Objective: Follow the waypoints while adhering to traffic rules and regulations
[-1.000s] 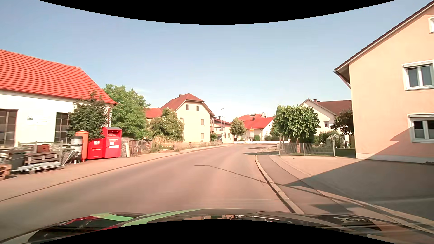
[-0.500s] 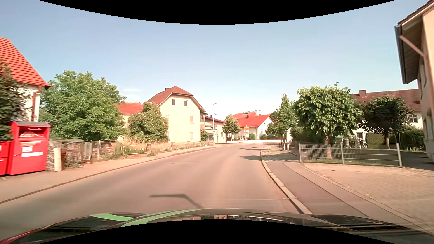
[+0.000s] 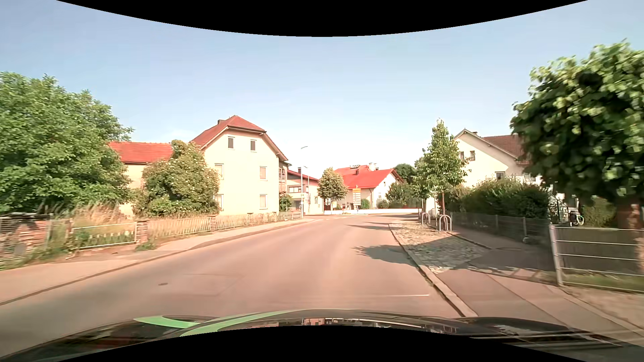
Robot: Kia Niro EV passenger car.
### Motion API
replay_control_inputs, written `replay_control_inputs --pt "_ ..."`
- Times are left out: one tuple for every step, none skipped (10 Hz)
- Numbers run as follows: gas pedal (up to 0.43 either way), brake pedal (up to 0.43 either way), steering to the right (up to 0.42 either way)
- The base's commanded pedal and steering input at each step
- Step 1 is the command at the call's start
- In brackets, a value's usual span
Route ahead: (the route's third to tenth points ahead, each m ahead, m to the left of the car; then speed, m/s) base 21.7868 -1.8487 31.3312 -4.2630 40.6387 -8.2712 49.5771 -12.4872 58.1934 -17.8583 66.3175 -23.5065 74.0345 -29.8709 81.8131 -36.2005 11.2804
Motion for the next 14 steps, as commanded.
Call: replay_control_inputs --pt "0.087 0.0 0.045" --pt "0.087 0.0 0.046" --pt "0.087 0.0 0.048" --pt "0.087 0.0 0.048" --pt "0.087 0.0 0.049" --pt "0.087 0.0 0.049" --pt "0.087 0.0 0.048" --pt "0.087 0.0 0.049" --pt "0.087 0.0 0.049" --pt "0.087 0.0 0.048" --pt "0.087 0.0 0.049" --pt "0.087 0.0 0.049" --pt "0.087 0.0 0.049" --pt "0.087 0.0 0.049"
